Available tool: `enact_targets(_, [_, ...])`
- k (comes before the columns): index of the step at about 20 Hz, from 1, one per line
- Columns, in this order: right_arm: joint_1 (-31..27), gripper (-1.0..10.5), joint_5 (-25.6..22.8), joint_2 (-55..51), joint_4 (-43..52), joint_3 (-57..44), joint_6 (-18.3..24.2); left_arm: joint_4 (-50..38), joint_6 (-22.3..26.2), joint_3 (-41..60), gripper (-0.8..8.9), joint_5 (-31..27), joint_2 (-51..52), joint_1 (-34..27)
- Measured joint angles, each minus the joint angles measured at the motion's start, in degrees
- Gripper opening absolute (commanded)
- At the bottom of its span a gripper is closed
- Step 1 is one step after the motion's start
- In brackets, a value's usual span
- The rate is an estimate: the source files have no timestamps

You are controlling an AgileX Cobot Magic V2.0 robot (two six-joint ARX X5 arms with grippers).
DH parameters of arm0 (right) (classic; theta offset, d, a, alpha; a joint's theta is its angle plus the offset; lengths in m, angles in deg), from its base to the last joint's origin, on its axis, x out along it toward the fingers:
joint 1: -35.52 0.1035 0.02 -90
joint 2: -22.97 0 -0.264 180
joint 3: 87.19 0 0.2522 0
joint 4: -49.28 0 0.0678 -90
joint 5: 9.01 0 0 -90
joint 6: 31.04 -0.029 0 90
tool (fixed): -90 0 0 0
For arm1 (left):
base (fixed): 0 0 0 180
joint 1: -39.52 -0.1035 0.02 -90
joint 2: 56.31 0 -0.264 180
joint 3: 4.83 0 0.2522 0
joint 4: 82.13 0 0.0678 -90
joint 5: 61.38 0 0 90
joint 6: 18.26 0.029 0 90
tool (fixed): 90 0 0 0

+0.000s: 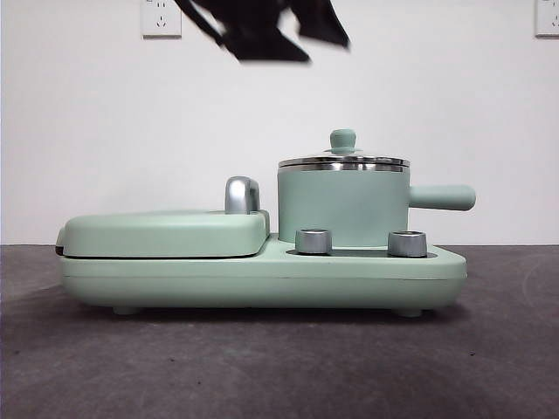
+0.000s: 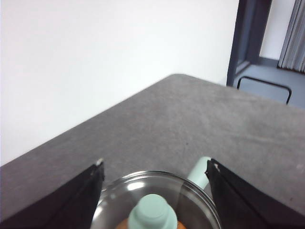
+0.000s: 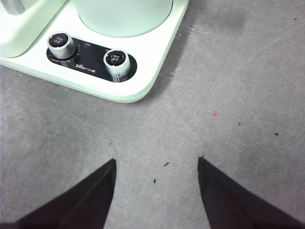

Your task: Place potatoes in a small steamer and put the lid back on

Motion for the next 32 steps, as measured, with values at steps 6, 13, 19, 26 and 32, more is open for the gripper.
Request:
enact_targets(6, [0.0,2.6,0.2,0.0,0.0,0.0,0.0,10.6,-3.9,5.4,3.48,-0.1,12.5,-4.8])
enact_targets(13, [0.0,2.6,0.5,0.0,0.0,0.0,0.0,15.1,-8.1,31.1,3.48,-0.7,37.2,-8.6])
enact_targets(19, [0.0,2.6,1.6,0.0,1.7,0.0,0.0,28.6,-11.9,40.0,3.47,-7.0,54.6,-8.8])
enact_targets(26, [0.0,0.3,2.2,0.0,0.9,0.0,-0.2,40.5,-13.7,40.2,0.06,-9.6,61.0,-8.8])
enact_targets(32, [0.0,0.3,1.7,0.0,0.9,0.0,-0.2,40.1,-13.7,40.2,0.06,-9.6,63.2,-8.8])
